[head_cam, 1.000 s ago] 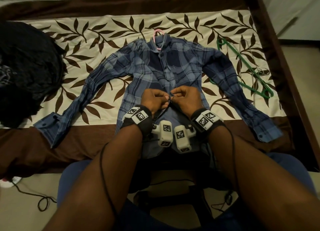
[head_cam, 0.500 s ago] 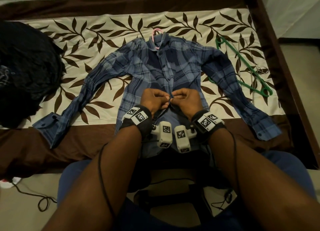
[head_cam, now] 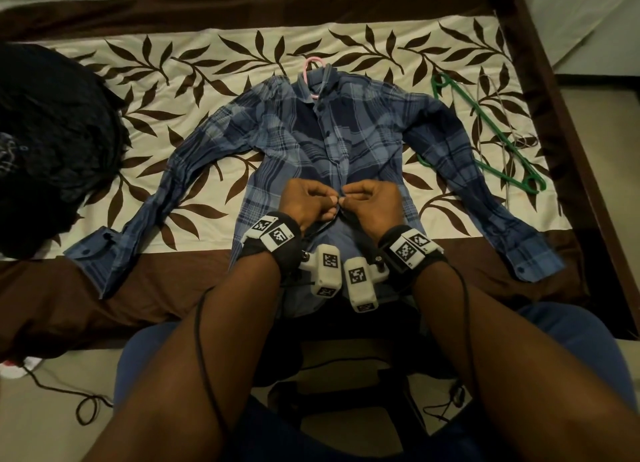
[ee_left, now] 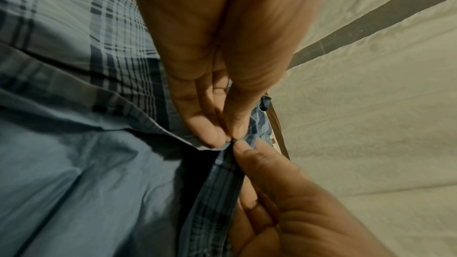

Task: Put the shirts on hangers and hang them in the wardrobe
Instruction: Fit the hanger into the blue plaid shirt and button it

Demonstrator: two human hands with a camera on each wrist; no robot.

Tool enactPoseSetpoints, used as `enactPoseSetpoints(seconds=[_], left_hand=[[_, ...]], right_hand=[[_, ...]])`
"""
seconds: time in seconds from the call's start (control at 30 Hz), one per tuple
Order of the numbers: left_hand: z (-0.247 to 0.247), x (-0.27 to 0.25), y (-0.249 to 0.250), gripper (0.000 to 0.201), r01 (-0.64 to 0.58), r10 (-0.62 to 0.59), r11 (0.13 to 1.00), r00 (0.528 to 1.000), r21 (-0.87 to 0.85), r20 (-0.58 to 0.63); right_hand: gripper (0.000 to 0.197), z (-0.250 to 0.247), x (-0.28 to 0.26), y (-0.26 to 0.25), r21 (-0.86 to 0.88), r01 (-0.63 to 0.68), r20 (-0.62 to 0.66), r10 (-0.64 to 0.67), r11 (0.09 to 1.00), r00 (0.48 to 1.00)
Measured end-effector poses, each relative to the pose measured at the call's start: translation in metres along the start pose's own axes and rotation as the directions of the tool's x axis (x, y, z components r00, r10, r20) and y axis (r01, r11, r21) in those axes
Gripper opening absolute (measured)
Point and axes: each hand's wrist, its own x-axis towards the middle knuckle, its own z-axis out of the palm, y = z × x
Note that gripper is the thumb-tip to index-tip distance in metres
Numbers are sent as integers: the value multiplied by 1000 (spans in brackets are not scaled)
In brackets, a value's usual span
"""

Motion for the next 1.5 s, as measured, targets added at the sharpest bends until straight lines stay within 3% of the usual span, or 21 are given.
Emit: enactPoseSetpoints(seconds=[0.3, 0.57, 0.7, 0.9, 1.13, 1.5], left_hand=[[-3, 1, 4, 3, 27, -27, 1000, 1000, -16, 7], [-8, 5, 13, 25, 1, -10, 995, 996, 103, 85], [-8, 9, 18, 32, 41, -46, 994, 997, 98, 56], [-3, 15, 20, 22, 158, -159, 987, 986, 32, 42], [-3, 11, 24, 8, 217, -216, 974, 976, -59, 25], [-1, 14, 19, 25, 149, -151, 988, 988, -42, -32]], right_hand=[[25, 1, -1, 3, -122, 149, 38, -146, 981, 989], [20, 0, 1, 12, -195, 257, 112, -239, 946, 965], [17, 0, 6, 17, -267, 364, 156, -333, 892, 930], [15, 2, 8, 18, -378, 480, 156, -456, 792, 876], [14, 7, 1, 24, -408, 441, 55, -460, 800, 886], [17, 15, -1, 21, -309, 362, -103, -409, 880, 907]])
